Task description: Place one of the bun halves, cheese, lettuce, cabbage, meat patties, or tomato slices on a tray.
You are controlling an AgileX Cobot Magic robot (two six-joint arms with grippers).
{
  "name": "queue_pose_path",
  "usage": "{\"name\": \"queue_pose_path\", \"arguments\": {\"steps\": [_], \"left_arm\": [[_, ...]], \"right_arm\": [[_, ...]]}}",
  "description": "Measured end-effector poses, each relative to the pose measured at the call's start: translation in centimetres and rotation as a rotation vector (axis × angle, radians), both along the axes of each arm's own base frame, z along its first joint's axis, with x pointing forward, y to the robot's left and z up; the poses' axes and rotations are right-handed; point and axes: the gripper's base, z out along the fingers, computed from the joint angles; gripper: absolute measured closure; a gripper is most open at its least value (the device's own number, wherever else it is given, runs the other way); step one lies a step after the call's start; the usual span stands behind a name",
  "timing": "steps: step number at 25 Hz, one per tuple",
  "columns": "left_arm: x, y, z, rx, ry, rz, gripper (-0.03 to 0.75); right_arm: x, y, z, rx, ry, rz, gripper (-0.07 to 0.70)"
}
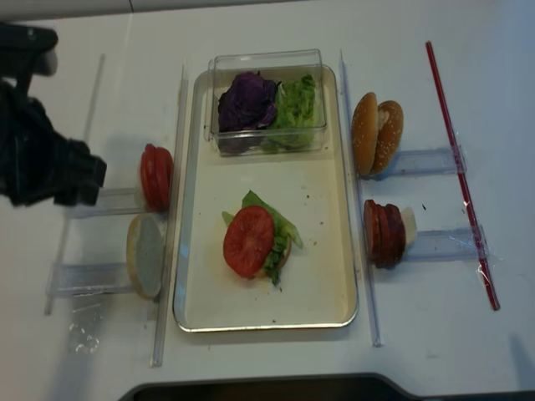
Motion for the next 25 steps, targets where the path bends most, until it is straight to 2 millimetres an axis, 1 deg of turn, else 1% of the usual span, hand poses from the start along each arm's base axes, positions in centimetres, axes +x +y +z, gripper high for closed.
{"name": "queue_pose_path", "arguments": {"steps": [6, 15, 19, 25], "left_arm": [[-4.1, -0.2, -0.6, -0.036, -0.042, -0.011, 0.246], [-9.6, -0.1, -0.6, -0.04, -0.172, -0.009, 0.246], [-12.1, 0.0, -1.3, -0.041, -0.22, -0.01, 0.246], [-15.4, 0.1, -3.1, -0.044, -0.278, -0.008, 0.246]], "right_arm": [[0.0, 0.0, 0.0, 0.0, 0.0, 0.0, 0.069], [0.0, 0.0, 0.0, 0.0, 0.0, 0.0, 0.069], [0.0, 0.0, 0.0, 0.0, 0.0, 0.0, 0.069], [0.0, 0.0, 0.0, 0.0, 0.0, 0.0, 0.069]]}}
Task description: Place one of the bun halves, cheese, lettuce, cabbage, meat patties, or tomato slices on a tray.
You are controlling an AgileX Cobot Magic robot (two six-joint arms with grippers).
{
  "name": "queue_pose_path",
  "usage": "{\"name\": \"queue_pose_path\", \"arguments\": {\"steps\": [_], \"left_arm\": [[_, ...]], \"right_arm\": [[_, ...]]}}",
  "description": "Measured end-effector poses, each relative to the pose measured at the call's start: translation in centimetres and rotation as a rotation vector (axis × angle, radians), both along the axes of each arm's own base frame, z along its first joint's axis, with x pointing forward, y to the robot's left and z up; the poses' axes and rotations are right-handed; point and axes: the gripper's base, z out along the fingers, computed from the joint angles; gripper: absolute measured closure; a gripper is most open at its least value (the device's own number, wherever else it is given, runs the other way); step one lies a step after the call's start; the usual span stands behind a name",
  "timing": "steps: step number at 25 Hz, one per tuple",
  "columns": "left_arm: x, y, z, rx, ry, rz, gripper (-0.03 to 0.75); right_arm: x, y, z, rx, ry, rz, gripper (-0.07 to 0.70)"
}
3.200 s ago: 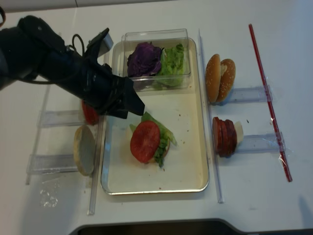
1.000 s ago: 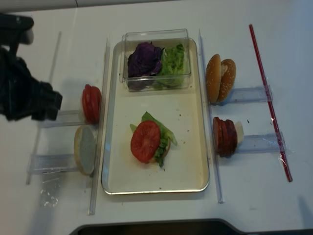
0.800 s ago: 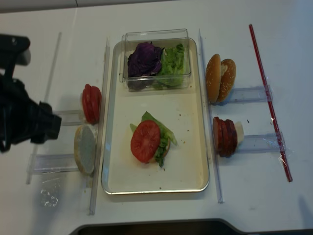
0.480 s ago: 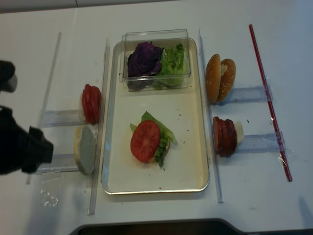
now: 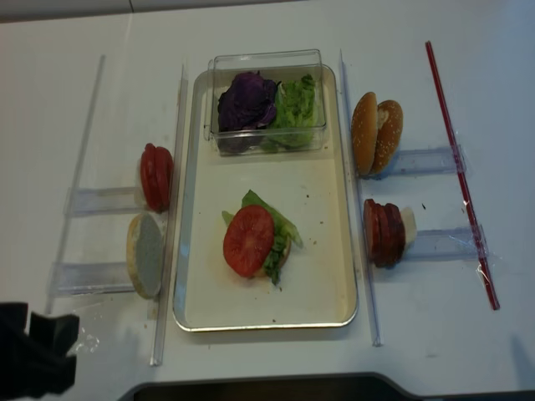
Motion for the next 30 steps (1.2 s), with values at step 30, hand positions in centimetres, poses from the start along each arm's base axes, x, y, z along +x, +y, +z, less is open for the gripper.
{"name": "queue_pose_path", "arguments": {"steps": [30], "left_arm": [[-8.0, 0.4, -1.4, -0.023, -0.373, 0.049, 0.246]], "right_arm": [[0.0, 0.0, 0.0, -0.001, 0.001, -0.001, 0.069]]}}
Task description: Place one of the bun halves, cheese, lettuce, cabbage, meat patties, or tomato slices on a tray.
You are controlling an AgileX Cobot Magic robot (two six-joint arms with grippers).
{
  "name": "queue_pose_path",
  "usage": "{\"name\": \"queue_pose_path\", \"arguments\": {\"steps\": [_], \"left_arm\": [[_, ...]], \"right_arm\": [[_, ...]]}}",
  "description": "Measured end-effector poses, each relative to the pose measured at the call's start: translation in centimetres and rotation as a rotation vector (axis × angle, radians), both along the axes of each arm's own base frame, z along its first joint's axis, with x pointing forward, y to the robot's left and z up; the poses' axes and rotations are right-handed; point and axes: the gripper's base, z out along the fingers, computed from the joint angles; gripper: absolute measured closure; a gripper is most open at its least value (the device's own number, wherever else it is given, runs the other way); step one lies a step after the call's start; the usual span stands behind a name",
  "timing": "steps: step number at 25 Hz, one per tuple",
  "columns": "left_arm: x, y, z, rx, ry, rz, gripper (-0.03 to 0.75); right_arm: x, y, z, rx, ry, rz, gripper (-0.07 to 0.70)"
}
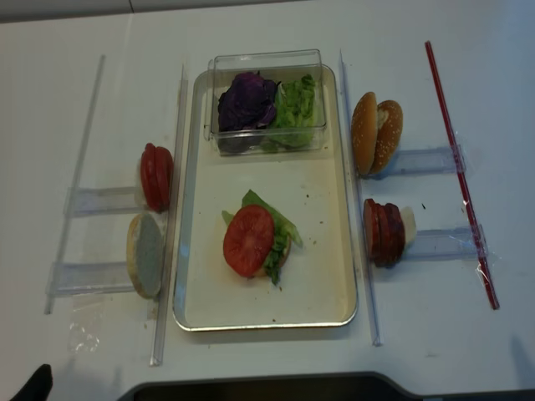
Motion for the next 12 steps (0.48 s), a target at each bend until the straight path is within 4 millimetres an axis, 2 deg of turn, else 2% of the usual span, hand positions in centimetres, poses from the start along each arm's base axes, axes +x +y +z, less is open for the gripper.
{"name": "queue_pose_path", "arguments": {"steps": [6, 12], "left_arm": [[0.03, 0.3, -0.05, -0.018, 0.003, 0.051, 0.242], [0.03, 0.32, -0.05, -0.022, 0.003, 0.056, 0.175]], "right_arm": [[0.0, 0.0, 0.0, 0.0, 0.0, 0.0, 0.069], [0.01, 0.0, 0.01, 0.0, -0.002, 0.0, 0.069]]}}
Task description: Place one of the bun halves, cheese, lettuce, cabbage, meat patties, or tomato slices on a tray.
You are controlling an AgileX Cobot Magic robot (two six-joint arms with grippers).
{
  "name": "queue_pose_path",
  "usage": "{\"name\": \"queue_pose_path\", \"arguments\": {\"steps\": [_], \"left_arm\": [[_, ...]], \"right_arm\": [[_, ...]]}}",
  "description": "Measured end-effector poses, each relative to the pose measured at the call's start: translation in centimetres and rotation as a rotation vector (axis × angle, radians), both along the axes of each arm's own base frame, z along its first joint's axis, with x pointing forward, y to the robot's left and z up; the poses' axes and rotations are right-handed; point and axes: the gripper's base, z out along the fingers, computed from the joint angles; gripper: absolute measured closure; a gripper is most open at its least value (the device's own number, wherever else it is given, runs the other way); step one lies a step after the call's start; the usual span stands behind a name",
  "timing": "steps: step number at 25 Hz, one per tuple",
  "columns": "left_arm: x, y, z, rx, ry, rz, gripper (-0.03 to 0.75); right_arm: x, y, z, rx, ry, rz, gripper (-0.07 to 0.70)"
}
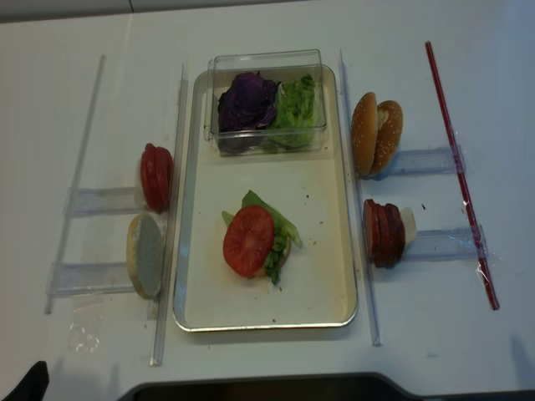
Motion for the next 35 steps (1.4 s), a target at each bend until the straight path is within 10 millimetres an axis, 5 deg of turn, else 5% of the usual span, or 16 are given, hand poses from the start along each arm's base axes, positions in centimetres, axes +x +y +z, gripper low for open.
{"name": "queue_pose_path", "arguments": {"steps": [35], "left_arm": [[0.0, 0.05, 0.0, 0.004, 0.0, 0.003, 0.165]], "right_arm": [[0.0, 0.0, 0.0, 0.0, 0.0, 0.0, 0.069]]}}
